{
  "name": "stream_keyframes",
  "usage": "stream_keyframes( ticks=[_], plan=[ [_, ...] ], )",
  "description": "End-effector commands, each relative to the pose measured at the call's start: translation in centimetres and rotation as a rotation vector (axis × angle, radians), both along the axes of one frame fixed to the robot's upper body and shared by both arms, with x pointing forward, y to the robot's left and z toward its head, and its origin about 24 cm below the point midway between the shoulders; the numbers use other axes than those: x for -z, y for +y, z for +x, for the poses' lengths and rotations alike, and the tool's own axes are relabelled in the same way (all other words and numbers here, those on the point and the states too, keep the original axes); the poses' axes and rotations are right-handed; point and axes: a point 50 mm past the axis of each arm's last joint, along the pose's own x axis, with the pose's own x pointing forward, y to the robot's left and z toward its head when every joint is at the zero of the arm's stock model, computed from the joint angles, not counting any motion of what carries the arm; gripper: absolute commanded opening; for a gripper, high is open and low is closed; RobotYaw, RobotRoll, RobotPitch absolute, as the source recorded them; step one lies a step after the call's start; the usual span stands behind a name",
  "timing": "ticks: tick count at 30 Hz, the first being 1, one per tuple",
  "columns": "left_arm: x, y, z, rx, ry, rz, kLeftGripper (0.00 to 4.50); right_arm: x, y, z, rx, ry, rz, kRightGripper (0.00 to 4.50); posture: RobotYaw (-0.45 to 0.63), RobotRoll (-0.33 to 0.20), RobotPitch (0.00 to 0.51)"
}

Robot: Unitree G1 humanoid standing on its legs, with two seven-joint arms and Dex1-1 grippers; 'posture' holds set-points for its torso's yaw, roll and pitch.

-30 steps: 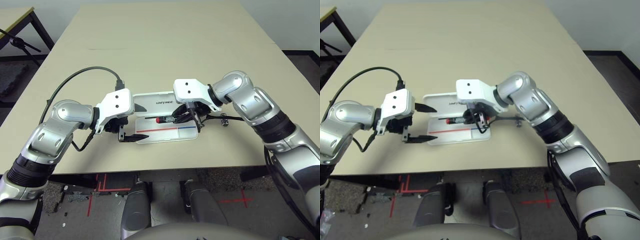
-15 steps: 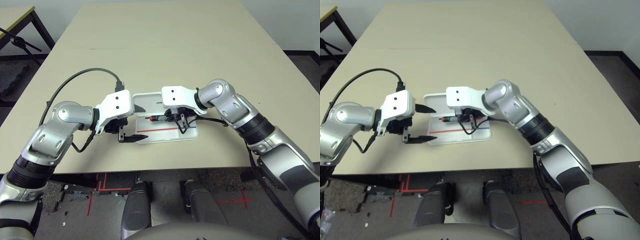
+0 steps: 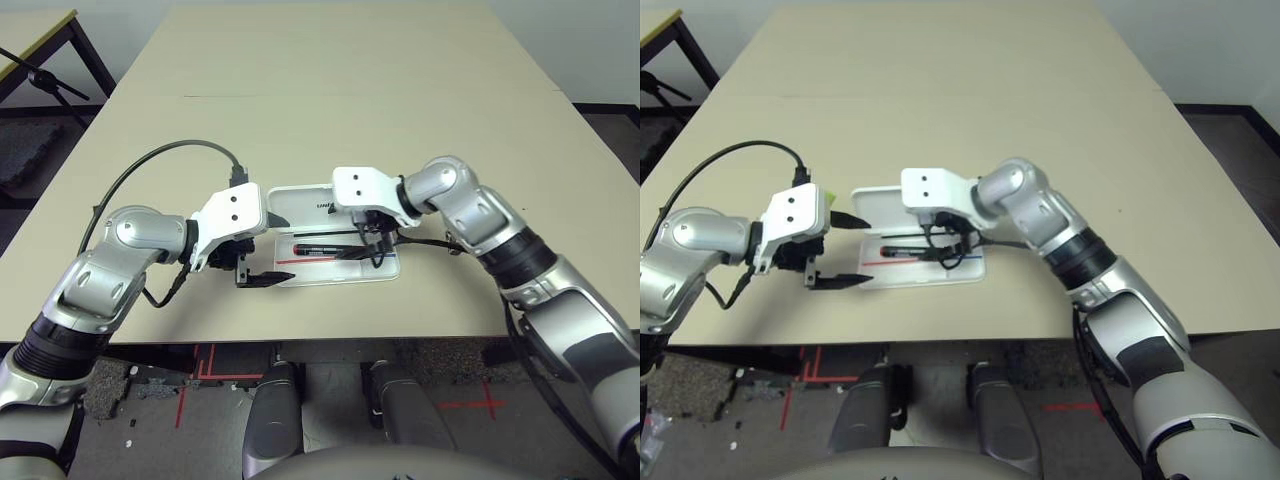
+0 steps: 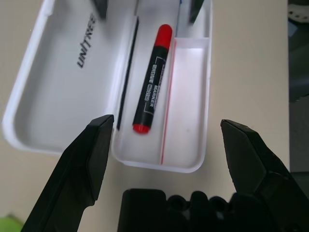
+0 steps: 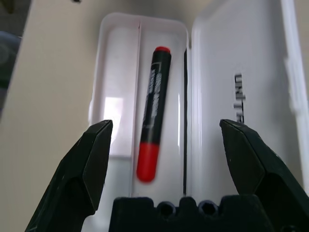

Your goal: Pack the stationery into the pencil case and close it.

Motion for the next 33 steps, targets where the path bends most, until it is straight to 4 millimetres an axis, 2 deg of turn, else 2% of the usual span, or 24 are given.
stream_keyframes(
  ticks=[1, 5, 12, 24, 33],
  plan=[
    [-0.4, 0.9, 0.0, -0.072, -0.026, 0.001, 4.5, -0.8, -2.5, -0.9, -0.004, 0.09, 0.047, 4.47, 0.04, 0.0, 0.132],
    [-0.7, 2.2, 0.0, -0.164, -0.046, -0.005, 4.5, -1.6, -5.8, -1.5, 0.054, 0.129, 0.043, 4.47, 0.03, 0.0, 0.135],
    [-1.1, 4.6, 0.2, -0.355, -0.039, 0.002, 4.5, -1.7, -8.3, -2.9, 0.131, 0.186, 0.083, 4.47, 0.02, 0.0, 0.143],
    [-0.7, 6.4, 1.8, -0.718, -0.009, 0.034, 4.5, -1.8, -7.5, -4.0, 0.103, 0.215, 0.169, 4.47, 0.02, 0.0, 0.146],
    [-0.3, 4.6, 2.4, -0.812, 0.051, -0.062, 4.5, -1.7, -7.3, -4.2, 0.105, 0.205, 0.202, 4.47, 0.01, 0.0, 0.148]
  ],
)
